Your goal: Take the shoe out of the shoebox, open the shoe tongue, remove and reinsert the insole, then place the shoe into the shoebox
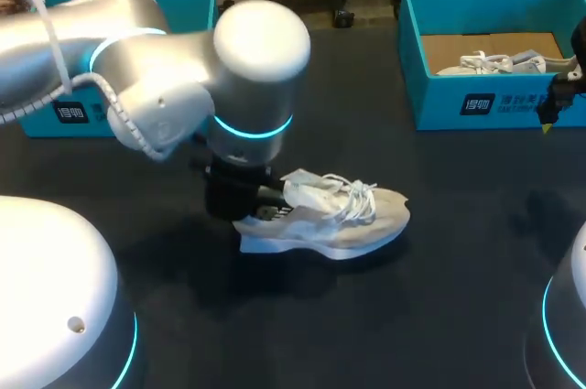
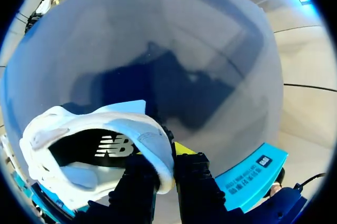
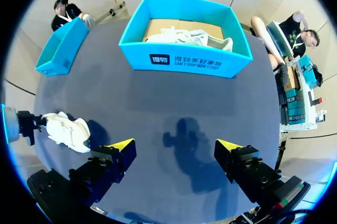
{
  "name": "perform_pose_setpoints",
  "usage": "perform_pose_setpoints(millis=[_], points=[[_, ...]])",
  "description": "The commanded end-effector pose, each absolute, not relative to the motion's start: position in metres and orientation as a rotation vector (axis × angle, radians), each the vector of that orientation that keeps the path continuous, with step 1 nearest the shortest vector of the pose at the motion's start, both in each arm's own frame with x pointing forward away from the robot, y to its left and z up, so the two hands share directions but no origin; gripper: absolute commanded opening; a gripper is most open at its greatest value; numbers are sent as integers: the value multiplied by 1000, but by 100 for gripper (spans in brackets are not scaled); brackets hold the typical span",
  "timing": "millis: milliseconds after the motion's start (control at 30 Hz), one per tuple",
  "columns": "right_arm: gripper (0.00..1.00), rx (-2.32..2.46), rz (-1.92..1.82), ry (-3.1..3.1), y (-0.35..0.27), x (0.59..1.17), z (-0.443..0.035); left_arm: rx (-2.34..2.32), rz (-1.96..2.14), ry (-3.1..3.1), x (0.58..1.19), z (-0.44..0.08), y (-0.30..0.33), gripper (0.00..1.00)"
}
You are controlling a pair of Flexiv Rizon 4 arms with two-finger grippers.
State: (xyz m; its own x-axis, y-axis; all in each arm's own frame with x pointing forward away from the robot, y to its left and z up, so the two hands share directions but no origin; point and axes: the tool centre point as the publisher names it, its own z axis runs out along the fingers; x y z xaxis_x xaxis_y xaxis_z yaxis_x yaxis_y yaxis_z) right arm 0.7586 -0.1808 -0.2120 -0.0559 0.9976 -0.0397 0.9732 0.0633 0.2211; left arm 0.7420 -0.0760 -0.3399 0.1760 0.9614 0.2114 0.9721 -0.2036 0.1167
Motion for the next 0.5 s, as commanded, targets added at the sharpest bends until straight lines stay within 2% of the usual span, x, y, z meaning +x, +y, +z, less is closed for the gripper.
perform_pose_setpoints(millis=[33,367,400,467,500], points=[[100,2024,202,2150,-181,758,-213,-2346,-384,-1943,745,-359,-83,0],[100,2024,202,2150,-181,758,-213,-2294,-347,-1950,746,-365,-84,2],[100,2024,202,2150,-181,758,-213,-2294,-351,-1947,745,-365,-84,16],[100,2024,202,2150,-181,758,-213,-2296,-360,-1940,745,-366,-84,39],[100,2024,202,2150,-181,758,-213,-2292,-364,-1939,744,-366,-84,45]])
